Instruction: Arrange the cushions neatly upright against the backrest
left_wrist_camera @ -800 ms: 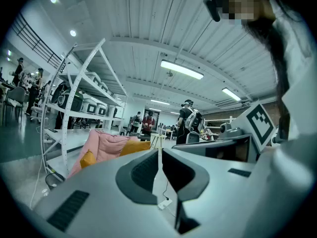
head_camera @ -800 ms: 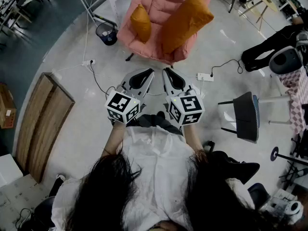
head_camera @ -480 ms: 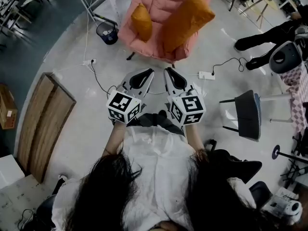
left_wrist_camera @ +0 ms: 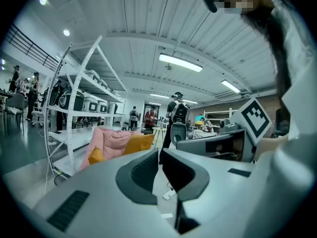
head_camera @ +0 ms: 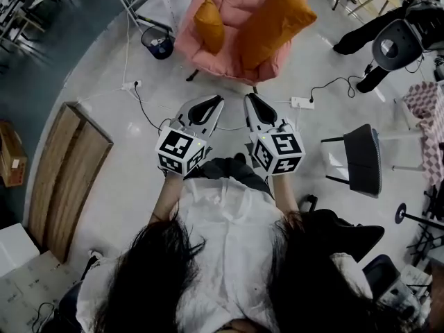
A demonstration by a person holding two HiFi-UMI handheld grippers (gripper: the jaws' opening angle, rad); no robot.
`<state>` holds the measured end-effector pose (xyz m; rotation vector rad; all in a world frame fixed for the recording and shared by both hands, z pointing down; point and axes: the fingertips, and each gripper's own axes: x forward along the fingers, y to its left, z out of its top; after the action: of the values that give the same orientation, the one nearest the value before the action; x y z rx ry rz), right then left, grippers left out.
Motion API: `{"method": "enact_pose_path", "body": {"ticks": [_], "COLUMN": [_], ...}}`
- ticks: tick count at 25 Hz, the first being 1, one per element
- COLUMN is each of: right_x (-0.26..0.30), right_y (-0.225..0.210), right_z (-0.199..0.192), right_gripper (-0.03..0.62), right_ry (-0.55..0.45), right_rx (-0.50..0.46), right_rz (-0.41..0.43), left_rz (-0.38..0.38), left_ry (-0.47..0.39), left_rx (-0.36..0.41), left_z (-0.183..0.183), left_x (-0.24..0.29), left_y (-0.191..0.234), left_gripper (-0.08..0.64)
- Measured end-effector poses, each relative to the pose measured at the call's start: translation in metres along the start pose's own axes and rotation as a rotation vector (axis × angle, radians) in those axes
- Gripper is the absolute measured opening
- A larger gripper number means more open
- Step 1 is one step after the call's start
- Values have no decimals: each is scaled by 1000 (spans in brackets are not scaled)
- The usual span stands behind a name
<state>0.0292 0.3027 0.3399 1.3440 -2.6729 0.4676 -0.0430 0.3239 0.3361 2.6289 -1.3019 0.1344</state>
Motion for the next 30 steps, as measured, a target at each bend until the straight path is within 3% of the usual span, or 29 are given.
{"method": "enact_pose_path", "body": {"ticks": [13,21,30], "right_x": [-9,26,81], "right_y": [-14,-76,-178], "right_z": [-28,-27,3], "right_gripper": [44,44,44], "right_ry": [59,81,109], "right_rx": [28,54,45], "right_rz": [-73,-68,-25], "left_rz": [-3,3,52], "left_ry": [38,59,53], "left_rx": [-74,-89,-115], "left_z": [-27,-28,-8], "left_x": [3,65,181], "left_y": [12,31,61], "left_gripper": [37,37,37]}}
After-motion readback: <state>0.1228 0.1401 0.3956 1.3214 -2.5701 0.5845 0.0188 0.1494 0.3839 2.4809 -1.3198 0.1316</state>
